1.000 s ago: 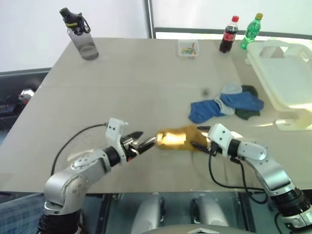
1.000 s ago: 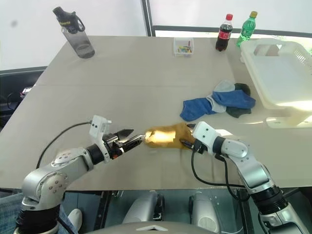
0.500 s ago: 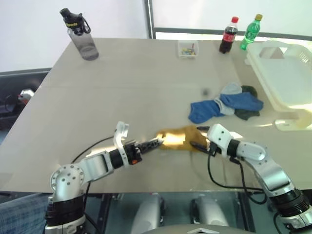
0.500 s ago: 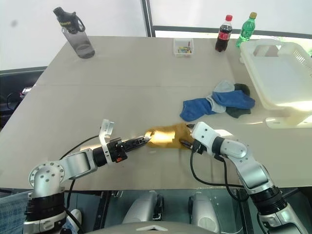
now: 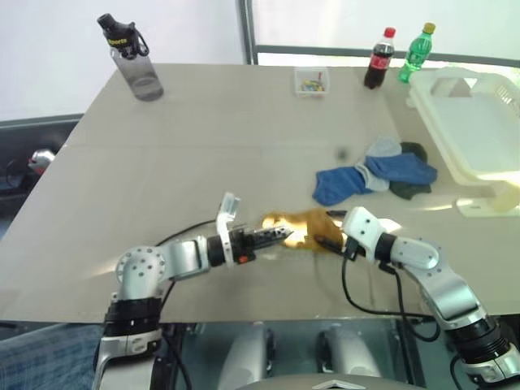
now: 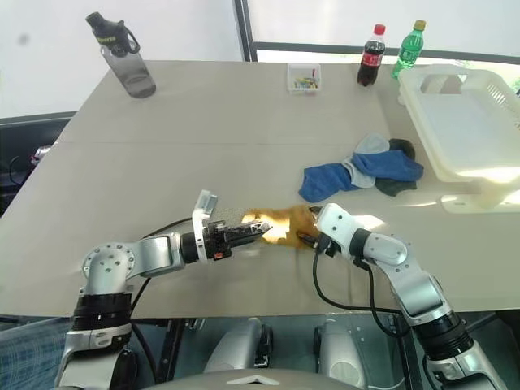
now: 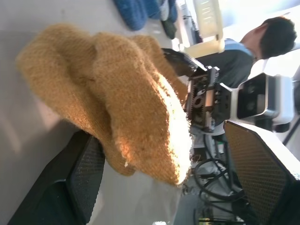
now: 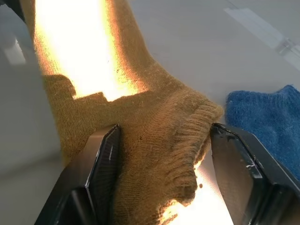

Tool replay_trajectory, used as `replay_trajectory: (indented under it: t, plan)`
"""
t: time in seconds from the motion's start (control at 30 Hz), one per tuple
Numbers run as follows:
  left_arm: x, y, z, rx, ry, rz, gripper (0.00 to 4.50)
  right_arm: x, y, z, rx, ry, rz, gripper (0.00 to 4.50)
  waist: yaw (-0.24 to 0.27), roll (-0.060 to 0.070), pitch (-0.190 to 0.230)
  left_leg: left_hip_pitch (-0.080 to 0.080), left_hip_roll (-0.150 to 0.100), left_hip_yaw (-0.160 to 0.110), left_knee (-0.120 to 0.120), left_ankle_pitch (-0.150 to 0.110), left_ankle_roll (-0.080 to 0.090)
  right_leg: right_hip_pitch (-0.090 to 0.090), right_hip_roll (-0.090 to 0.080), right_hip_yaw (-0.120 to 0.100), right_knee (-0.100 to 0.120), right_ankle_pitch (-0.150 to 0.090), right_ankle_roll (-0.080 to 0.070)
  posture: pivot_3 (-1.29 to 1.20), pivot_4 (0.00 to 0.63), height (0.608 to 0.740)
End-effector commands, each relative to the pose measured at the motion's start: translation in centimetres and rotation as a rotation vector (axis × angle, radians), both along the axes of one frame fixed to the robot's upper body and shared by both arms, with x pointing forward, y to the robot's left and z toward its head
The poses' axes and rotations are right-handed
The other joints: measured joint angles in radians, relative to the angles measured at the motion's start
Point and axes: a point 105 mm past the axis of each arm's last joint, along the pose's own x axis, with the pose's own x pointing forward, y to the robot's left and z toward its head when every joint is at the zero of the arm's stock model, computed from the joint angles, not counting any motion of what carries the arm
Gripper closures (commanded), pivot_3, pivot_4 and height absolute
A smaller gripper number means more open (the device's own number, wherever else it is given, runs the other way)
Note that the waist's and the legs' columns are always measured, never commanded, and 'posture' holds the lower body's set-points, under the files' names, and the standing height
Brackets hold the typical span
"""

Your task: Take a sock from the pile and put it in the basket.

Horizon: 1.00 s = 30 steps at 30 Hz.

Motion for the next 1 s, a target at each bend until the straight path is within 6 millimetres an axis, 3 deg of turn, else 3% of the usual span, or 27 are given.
replay_trajectory:
  t: [0.03, 0.3, 0.53, 0.7, 1.0]
  plan:
    - [-0.1, -0.9, 2.6, -0.119, -0.081, -0.049, 0.33, -0.3, 0.2, -0.2, -0.006, 0.007, 0.001, 1.39, 0.0, 0.0, 0.0, 0.0, 0.0, 0.0, 0.0, 0.0, 0.0, 0.0, 0.0, 0.0, 0.0, 0.0, 0.0, 0.0, 0.15, 0.74]
    - [-0.6, -2.0, 3.9, -0.156, -0.172, -0.113, 0.33, 0.1, -0.1, -0.1, -0.02, -0.005, -0.017, 1.39, 0.0, 0.0, 0.0, 0.0, 0.0, 0.0, 0.0, 0.0, -0.001, 0.0, 0.0, 0.0, 0.0, 0.0, 0.0, 0.0, 0.15, 0.74]
    - [-0.5, -3.8, 3.6, -0.162, -0.197, -0.182, 0.33, 0.2, -0.6, 0.5, -0.023, -0.016, -0.037, 1.39, 0.0, 0.0, 0.0, 0.0, 0.0, 0.0, 0.0, 0.0, -0.001, 0.0, 0.001, 0.0, 0.0, 0.0, 0.0, 0.0, 0.15, 0.74]
    - [-0.3, -4.4, 3.5, -0.167, -0.208, -0.214, 0.33, 0.1, -1.6, 2.6, 0.002, -0.035, -0.064, 1.39, 0.004, 0.0, 0.0, 0.0, 0.0, 0.0, 0.0, 0.0, -0.001, 0.0, 0.001, 0.0, 0.0, 0.0, 0.0, 0.0, 0.15, 0.74]
    - [-0.4, -4.6, 2.8, -0.153, -0.208, -0.254, 0.33, -1.7, -3.1, 5.7, 0.048, 0.035, -0.028, 1.39, 0.009, 0.0, 0.001, -0.002, 0.0, -0.001, 0.0, 0.0, -0.001, 0.0, 0.001, -0.001, -0.001, 0.0, 0.0, 0.0, 0.15, 0.74]
